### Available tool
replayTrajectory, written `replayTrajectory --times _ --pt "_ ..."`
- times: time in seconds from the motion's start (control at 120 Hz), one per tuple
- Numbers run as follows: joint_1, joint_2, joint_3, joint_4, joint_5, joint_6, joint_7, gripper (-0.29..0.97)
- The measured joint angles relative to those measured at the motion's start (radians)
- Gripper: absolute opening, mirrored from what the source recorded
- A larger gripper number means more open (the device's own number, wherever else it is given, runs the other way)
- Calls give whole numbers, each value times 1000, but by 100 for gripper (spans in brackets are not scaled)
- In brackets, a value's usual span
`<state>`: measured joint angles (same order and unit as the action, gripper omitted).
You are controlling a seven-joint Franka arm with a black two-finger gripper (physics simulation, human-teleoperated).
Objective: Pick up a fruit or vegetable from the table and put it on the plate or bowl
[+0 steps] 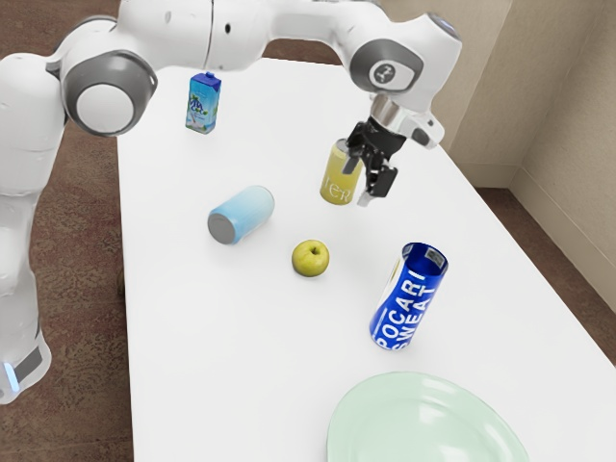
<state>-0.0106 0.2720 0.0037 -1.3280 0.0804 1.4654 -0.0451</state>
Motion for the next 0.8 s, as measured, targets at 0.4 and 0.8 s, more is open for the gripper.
replayTrajectory --times 0.4,0.8 --pt "-57 -277 4 -528 5 178 163 68" --pt "-85 -368 -1 -647 14 378 301 68"
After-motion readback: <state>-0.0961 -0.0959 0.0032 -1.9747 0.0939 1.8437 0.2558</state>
